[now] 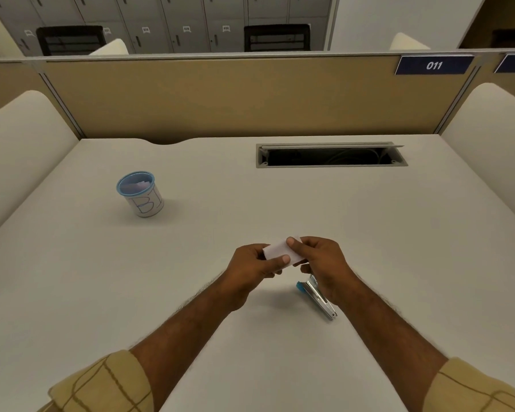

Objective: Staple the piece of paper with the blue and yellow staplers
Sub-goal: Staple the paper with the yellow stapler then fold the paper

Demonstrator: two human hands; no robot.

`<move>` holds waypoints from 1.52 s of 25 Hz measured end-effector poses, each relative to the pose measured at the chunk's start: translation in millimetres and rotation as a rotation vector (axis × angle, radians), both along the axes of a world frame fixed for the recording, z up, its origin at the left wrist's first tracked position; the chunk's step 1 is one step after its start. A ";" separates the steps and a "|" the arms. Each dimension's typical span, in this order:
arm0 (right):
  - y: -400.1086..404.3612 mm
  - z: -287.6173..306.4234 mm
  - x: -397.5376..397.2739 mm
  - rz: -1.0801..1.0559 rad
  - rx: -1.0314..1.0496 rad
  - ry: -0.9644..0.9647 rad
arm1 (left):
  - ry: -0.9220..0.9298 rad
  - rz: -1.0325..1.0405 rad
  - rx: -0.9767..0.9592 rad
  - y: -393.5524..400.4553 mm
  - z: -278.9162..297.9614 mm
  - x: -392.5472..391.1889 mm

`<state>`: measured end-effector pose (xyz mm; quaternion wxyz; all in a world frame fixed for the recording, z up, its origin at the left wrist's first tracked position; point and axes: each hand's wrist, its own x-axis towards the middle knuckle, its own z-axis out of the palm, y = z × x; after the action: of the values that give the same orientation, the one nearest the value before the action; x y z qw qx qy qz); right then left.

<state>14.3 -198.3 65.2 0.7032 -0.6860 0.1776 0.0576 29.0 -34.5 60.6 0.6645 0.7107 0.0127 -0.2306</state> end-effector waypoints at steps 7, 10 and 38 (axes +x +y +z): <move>3.4 2.1 -0.8 0.018 -0.029 -0.013 | 0.054 0.157 -0.077 -3.5 6.1 -0.6; 3.6 2.0 -0.7 -0.014 0.000 -0.006 | 0.068 0.215 -0.098 -3.0 6.5 -0.2; -23.0 -5.3 -20.7 0.132 0.076 -0.024 | 0.287 0.441 -0.358 4.4 -7.3 10.7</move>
<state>-6.4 -221.3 60.0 0.7254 -0.6698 0.1215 0.1023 39.7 -30.1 53.4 0.8045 0.5226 0.2194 -0.1774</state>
